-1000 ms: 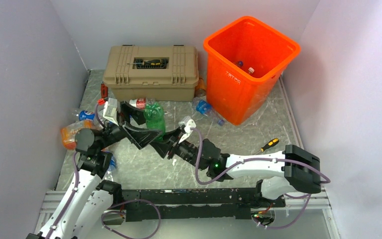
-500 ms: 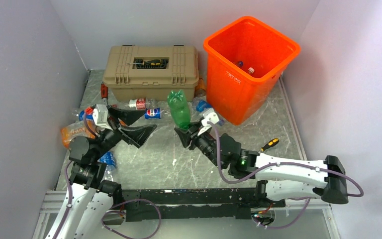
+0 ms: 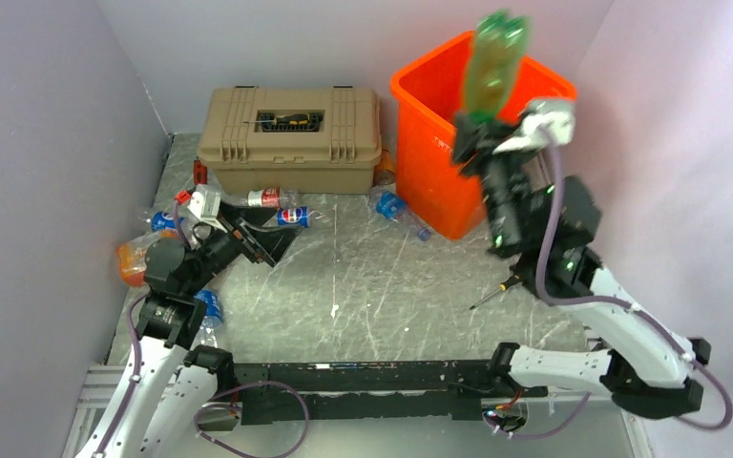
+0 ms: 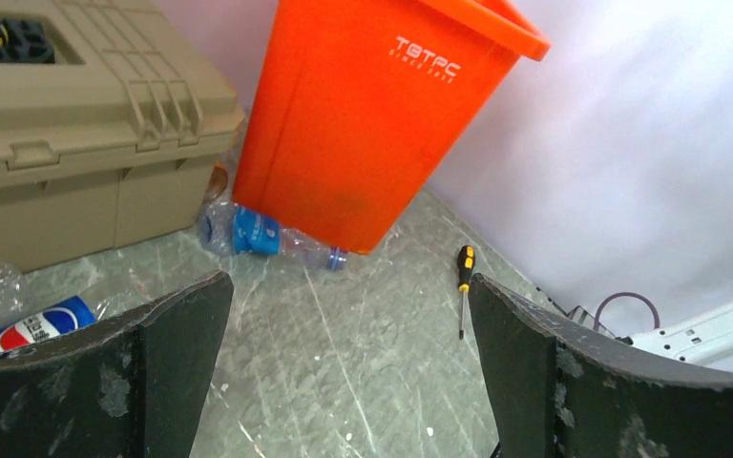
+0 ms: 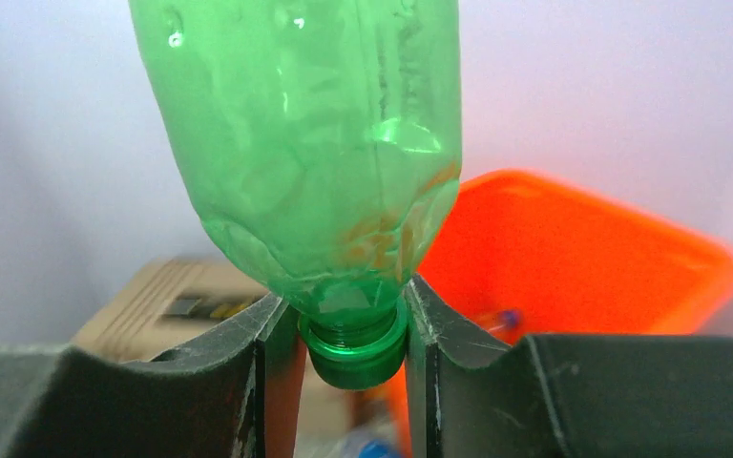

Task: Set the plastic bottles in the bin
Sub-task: Place the plastic bottle in the trash bin.

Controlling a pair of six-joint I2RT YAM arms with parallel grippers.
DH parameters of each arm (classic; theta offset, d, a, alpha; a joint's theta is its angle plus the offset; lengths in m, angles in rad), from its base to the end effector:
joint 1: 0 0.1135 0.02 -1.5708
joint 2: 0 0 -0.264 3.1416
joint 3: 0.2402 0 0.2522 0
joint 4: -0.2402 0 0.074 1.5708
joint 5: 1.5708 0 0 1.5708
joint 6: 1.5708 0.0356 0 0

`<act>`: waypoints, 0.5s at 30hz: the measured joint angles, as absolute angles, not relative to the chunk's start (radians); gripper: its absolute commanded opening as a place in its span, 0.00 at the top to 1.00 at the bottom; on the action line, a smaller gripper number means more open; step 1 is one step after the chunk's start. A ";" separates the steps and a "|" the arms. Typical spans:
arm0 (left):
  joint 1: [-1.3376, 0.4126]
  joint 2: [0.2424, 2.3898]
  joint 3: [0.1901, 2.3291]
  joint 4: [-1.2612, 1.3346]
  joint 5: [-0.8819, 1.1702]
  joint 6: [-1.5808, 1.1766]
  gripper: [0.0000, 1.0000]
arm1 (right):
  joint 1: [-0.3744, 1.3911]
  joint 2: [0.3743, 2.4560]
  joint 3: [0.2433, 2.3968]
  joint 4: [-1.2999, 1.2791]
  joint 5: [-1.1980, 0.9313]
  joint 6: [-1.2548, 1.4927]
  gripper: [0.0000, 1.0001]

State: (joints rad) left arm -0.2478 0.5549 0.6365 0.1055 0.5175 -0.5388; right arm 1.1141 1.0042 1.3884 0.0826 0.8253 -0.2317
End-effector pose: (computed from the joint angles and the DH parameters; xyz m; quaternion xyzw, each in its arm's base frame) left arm 0.1294 -0.0509 0.3519 0.1055 0.6388 -0.4361 0.6250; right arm 0.0987 0.1415 0.5279 -0.0324 0.5885 0.1429 0.7951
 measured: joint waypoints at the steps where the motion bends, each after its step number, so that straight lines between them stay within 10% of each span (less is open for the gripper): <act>1: -0.246 0.561 0.636 0.099 0.515 -0.539 0.00 | 1.028 1.016 1.443 0.047 0.811 -0.219 1.00; 15: -0.239 0.585 0.636 0.084 0.508 -0.540 0.01 | 0.384 1.375 1.719 -0.091 0.562 0.078 1.00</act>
State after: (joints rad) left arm -0.2386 0.5854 0.6365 0.0845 0.5076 -0.5396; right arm 0.3836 1.3754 1.7191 -0.0910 0.5617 0.0776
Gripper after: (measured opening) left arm 0.994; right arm 0.398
